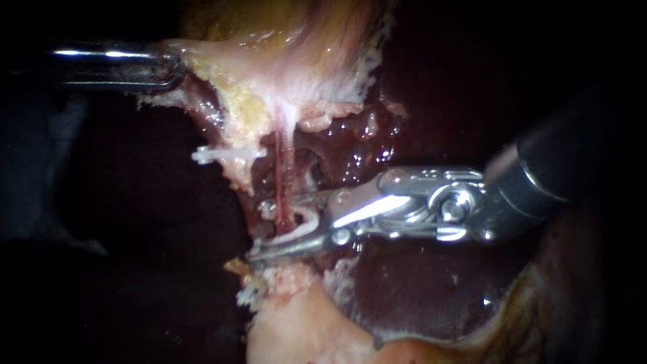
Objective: Clipping second clip right tube
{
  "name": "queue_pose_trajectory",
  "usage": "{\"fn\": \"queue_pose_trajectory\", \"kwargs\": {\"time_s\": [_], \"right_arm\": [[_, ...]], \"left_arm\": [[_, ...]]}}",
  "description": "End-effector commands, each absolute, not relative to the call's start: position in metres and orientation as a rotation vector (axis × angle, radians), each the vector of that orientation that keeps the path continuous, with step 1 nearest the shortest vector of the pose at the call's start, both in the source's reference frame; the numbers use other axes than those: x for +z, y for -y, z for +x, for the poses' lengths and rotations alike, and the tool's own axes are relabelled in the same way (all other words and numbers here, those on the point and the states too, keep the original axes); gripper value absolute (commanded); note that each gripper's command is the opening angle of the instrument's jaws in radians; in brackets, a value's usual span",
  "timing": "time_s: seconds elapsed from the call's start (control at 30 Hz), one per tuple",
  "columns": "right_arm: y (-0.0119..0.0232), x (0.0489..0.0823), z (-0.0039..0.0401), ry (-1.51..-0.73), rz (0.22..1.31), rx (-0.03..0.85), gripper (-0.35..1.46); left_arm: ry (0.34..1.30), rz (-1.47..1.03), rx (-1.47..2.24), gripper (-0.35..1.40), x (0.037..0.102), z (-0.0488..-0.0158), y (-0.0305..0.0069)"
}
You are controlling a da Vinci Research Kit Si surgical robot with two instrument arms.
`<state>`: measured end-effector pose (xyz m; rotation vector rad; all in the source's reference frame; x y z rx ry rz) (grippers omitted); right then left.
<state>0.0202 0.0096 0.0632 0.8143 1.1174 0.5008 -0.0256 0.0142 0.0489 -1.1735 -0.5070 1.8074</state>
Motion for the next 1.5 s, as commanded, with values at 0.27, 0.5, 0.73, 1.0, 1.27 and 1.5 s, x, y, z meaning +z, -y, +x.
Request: {"fn": "queue_pose_trajectory", "kwargs": {"time_s": [0.27,0.5,0.73,1.0,1.27,1.5], "right_arm": [[-0.0092,0.0629,0.0204,-1.178,0.889,0.497,0.48],[-0.0074,0.0608,0.0208,-1.221,1.013,0.45,0.45],[-0.0062,0.059,0.0213,-1.248,1.073,0.393,0.43],[-0.0063,0.0589,0.021,-1.253,1.073,0.387,0.33],[-0.0068,0.0594,0.0202,-1.257,1.035,0.423,-0.09],[-0.007,0.06,0.0194,-1.257,1.034,0.422,-0.35]], "left_arm": [[0.506,-1.174,1.808,-0.35,0.049,-0.0256,-0.0142],[0.506,-1.174,1.808,-0.35,0.0491,-0.0256,-0.0142],[0.507,-1.174,1.808,-0.35,0.0492,-0.0256,-0.0142],[0.507,-1.174,1.808,-0.35,0.0492,-0.0256,-0.0142],[0.507,-1.174,1.808,-0.35,0.0492,-0.0256,-0.0142],[0.507,-1.174,1.808,-0.35,0.0492,-0.0256,-0.0142]]}}
